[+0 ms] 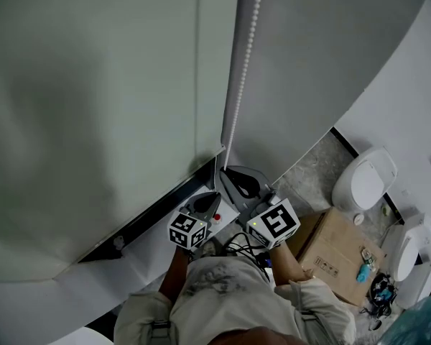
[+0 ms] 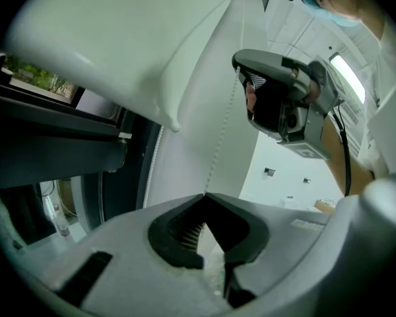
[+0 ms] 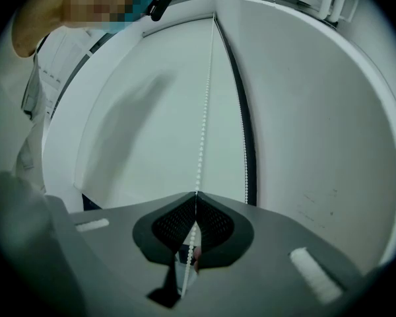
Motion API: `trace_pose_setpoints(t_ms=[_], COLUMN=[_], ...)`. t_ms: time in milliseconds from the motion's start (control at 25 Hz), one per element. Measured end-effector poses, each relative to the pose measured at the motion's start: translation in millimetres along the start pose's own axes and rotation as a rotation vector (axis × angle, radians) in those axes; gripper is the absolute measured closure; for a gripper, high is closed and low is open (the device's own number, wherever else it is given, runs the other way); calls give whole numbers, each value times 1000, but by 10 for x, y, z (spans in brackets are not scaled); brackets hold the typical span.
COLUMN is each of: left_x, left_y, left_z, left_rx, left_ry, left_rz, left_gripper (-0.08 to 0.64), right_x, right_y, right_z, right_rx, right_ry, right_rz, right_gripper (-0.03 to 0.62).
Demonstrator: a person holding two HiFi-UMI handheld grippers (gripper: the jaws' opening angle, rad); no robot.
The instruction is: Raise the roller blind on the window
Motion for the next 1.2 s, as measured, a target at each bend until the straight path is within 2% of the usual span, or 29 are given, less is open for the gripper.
trace_pose_setpoints(t_ms=[240,560,760,1080,1200], left_x=[-164,-202,36,844,1181], left_y=[42,25,-162,-574,-699], left_z=[17,-37,-112,-380,-444], left_rx=[13,48,44,36,42], left_ry=[1,60,56,158,205], left_rz=[48,78,6,-213,-251], left_gripper=[552,549,528,497,488], right_x=[-165,-235,-214,-230,-232], right_y=[-12,-25,-33,-62,-47], right_z=[49,57,39,6,-11], right_rx=[10,16,21,32,34], right_ry=[21,23,15,11,14], right_rz=[32,38,43,39,36], right_gripper=[581,580,580,580,580])
Point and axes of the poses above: the fingertips, and each gripper's own axes: y forward along the fingers, z to its left, x out of its top, the point moved 8 cm from there along -y, backward along the fingers, and after that the axes turned 8 degrees about z, right-handed, at the moved point
